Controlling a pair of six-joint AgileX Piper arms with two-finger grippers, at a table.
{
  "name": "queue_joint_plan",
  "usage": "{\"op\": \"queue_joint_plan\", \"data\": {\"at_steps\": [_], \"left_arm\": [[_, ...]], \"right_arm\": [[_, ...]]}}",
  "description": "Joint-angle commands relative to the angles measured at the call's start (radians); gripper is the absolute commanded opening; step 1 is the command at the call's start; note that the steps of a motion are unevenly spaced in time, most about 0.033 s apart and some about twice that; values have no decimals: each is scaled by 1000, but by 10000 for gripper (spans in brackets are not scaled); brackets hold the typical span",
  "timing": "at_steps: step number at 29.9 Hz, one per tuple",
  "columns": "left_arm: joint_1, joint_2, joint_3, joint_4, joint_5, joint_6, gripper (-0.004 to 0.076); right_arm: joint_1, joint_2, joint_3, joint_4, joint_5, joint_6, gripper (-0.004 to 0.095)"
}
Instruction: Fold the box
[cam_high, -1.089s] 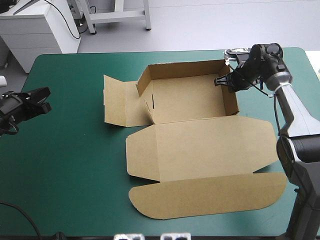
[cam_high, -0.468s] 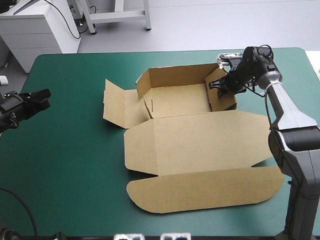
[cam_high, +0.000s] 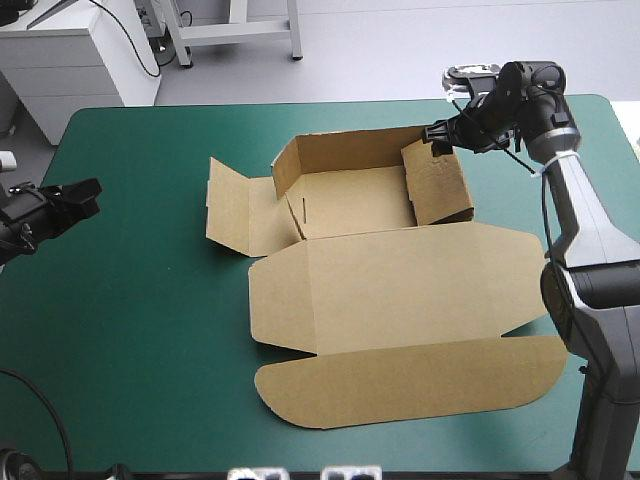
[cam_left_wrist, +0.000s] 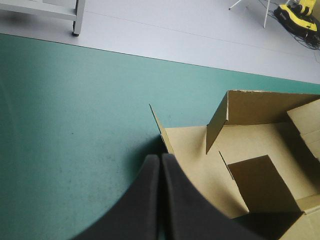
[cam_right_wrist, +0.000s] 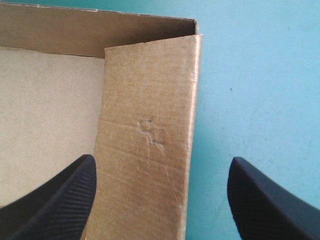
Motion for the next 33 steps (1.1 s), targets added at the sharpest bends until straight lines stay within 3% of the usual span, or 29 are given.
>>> {"op": "queue_joint_plan", "data": {"at_steps": [1,11,27,30,32,33], "left_arm": [[-2,-21,-28,-74,12,-8,-8],[-2,-21,-28,-76,51,-8,-9],[-2,-21,-28,-84,63,-8,-8],[-2,-21,-28,-84,63,-8,-8],[-2,-21,-28,-84,63,-8,-8],[-2,-21,-28,-84,57,-8,-9]], "right_arm": [[-2,-109,22,0,10,18,679],[-2,-213,281,3,7,34,674],[-2,-69,296,47,-35,-17,663],[-2,-64,281,48,-7,-29,523],[-2,-64,269,48,10,-60,329],[-2,-64,269,59,10,-85,187]]}}
